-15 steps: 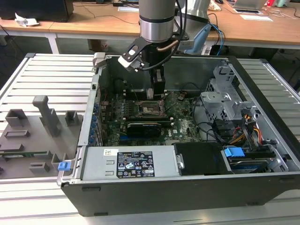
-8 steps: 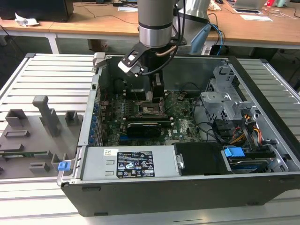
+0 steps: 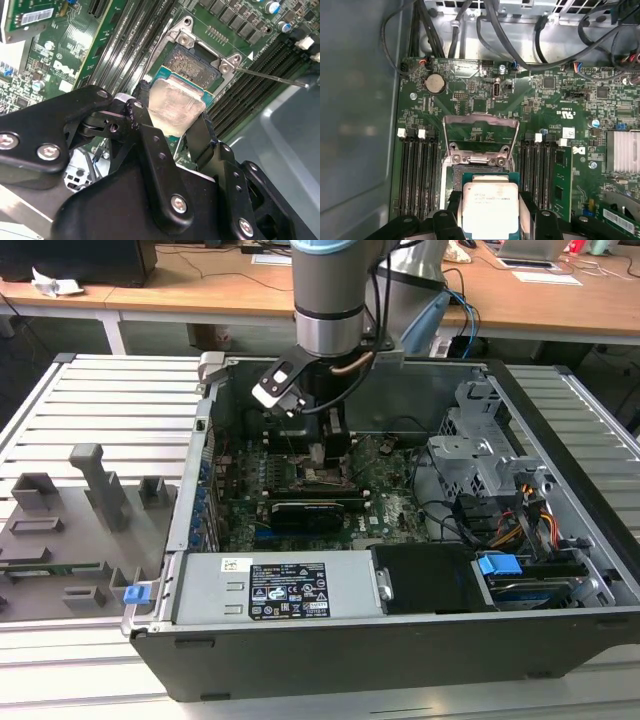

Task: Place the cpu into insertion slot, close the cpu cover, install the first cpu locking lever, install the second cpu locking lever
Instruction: 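Place the cpu into insertion slot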

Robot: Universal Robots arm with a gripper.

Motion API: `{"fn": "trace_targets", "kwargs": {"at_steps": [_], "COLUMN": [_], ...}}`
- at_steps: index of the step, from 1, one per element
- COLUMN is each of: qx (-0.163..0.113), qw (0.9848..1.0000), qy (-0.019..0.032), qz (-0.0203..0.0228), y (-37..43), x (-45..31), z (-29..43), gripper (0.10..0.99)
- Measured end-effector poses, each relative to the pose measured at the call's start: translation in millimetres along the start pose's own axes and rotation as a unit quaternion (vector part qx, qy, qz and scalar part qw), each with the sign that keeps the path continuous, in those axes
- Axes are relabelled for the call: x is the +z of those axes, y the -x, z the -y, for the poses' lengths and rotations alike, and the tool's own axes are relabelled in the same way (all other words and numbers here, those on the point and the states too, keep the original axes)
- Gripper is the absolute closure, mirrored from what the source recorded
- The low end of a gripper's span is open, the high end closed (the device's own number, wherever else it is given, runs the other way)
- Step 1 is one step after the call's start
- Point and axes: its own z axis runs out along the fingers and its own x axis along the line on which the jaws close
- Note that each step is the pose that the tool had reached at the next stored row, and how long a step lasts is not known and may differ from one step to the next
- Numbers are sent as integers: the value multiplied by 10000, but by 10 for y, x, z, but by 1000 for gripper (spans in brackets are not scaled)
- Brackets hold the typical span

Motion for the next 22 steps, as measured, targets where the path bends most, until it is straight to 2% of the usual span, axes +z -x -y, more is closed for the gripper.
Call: {"fn": "trace_targets", "kwargs": {"at_steps": [6, 14, 17, 22], "qx": [0, 21, 137, 153], "qw": [10000, 10000, 9999, 9999], "qy": [1, 1, 1, 1], "qz": [0, 2, 13, 13], "y": [-10, -32, -40, -53], "x": [103, 207, 224, 257], "z": [38, 51, 53, 62], "gripper": [549, 549, 549, 549]}}
